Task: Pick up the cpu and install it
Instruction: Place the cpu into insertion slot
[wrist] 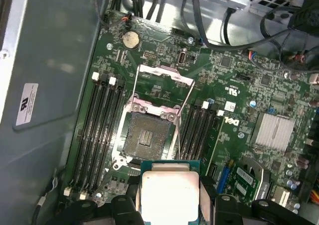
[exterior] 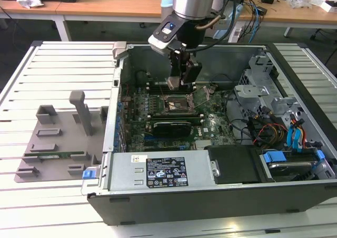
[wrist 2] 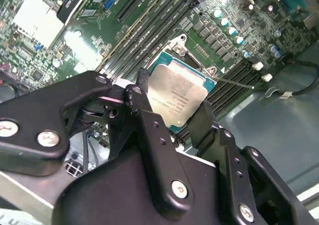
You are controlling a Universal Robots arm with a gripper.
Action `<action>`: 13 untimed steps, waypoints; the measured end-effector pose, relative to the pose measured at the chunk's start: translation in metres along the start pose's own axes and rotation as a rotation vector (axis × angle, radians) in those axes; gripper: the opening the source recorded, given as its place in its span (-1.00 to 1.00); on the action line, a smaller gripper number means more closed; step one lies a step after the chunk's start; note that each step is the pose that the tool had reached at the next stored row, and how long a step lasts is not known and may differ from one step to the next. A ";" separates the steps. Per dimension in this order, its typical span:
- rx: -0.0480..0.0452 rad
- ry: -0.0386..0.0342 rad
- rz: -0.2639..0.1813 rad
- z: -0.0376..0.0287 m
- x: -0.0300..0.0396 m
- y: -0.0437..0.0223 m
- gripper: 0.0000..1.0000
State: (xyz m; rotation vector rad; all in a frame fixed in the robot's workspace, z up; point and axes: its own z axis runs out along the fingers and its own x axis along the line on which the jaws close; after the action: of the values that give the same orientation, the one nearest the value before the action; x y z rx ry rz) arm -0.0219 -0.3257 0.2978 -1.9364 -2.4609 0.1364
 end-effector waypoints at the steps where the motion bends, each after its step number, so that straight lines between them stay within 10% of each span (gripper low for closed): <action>1: 0.0013 0.0018 0.026 0.0002 0.0000 0.0000 0.10; 8: 0.0059 0.0088 0.121 0.0009 0.0001 0.0001 0.10; 11: -0.0679 -0.0041 0.126 0.0015 0.0003 -0.0008 0.10; 13: -0.0700 -0.0044 0.126 0.0015 0.0003 -0.0008 0.10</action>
State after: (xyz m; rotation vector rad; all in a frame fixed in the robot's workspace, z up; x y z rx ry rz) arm -0.0228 -0.3257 0.2963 -2.1212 -2.3772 0.0559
